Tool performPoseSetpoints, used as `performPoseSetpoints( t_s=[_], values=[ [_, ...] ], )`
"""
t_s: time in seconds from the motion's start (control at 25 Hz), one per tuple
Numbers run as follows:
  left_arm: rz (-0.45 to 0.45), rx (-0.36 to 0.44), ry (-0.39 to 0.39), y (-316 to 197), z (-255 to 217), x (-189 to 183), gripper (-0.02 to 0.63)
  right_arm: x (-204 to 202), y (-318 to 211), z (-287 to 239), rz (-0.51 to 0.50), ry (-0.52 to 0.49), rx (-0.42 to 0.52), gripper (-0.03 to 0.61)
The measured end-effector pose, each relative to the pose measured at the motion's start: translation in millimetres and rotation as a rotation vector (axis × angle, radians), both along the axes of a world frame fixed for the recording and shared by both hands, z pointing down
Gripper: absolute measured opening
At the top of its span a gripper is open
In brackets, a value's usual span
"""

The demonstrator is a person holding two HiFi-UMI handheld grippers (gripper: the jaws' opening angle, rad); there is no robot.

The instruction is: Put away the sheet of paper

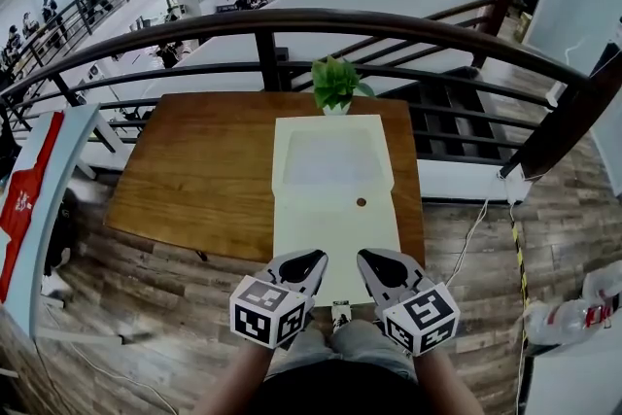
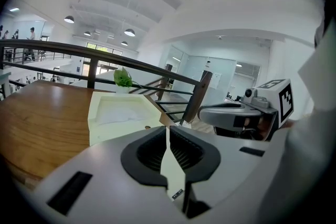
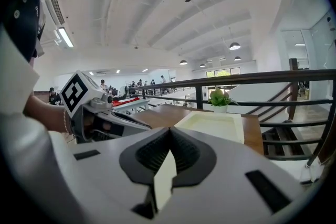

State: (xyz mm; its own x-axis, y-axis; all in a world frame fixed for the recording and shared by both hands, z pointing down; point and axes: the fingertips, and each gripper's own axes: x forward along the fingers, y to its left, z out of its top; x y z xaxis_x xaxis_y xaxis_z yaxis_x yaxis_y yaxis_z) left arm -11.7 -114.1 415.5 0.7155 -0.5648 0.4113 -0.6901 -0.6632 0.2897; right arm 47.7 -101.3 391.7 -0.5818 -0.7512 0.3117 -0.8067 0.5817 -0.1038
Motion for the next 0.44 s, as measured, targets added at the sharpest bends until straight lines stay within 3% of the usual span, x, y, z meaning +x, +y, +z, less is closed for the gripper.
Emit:
performPoseSetpoints(
  t_s=[0.44],
  values=[
    [-0.008,-0.006,0.017,-3,-1,5,0.032,10,-8,3,0.016,0.024,-0.008,0.026]
  ],
)
